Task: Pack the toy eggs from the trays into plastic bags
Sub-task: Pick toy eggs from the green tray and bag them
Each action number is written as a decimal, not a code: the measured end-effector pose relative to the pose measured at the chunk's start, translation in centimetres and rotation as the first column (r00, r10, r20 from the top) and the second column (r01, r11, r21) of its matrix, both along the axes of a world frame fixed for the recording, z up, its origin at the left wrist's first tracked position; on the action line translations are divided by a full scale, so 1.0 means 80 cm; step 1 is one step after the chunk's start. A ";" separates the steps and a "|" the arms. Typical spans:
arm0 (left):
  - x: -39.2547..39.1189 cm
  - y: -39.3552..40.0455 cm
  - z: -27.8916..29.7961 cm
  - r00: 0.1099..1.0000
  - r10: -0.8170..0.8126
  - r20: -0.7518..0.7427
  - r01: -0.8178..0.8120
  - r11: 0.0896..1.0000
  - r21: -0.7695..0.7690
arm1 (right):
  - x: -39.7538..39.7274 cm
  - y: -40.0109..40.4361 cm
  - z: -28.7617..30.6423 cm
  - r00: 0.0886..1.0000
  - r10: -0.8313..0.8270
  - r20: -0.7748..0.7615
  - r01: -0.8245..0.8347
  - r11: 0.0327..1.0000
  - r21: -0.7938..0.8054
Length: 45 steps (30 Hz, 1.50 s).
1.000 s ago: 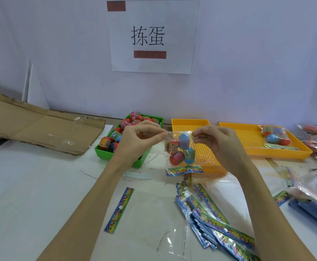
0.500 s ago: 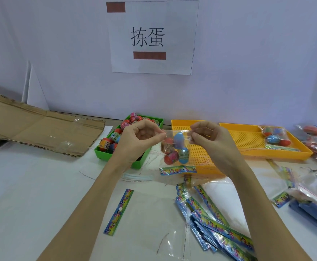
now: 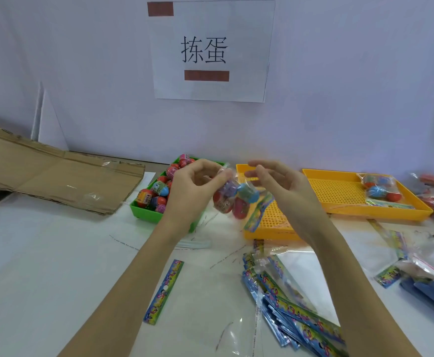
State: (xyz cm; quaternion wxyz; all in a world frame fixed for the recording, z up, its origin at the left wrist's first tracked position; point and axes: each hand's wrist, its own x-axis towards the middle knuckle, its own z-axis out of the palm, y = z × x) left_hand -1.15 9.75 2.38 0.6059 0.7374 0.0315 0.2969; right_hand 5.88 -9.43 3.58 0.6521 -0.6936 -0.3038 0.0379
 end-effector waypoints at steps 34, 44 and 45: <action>0.002 -0.016 -0.012 0.989 0.058 0.139 -0.091 0.966 0.242 | -0.018 0.012 0.004 0.989 -0.079 0.123 0.103 0.974 -0.201; 0.007 -0.019 -0.004 1.000 -0.010 0.006 0.010 0.981 -0.196 | -0.012 0.005 -0.002 0.969 -0.078 -0.234 0.087 0.996 0.027; 0.008 -0.015 -0.005 0.999 -0.035 -0.016 0.031 0.974 -0.226 | -0.010 0.003 -0.001 0.951 -0.082 -0.299 0.110 0.991 0.077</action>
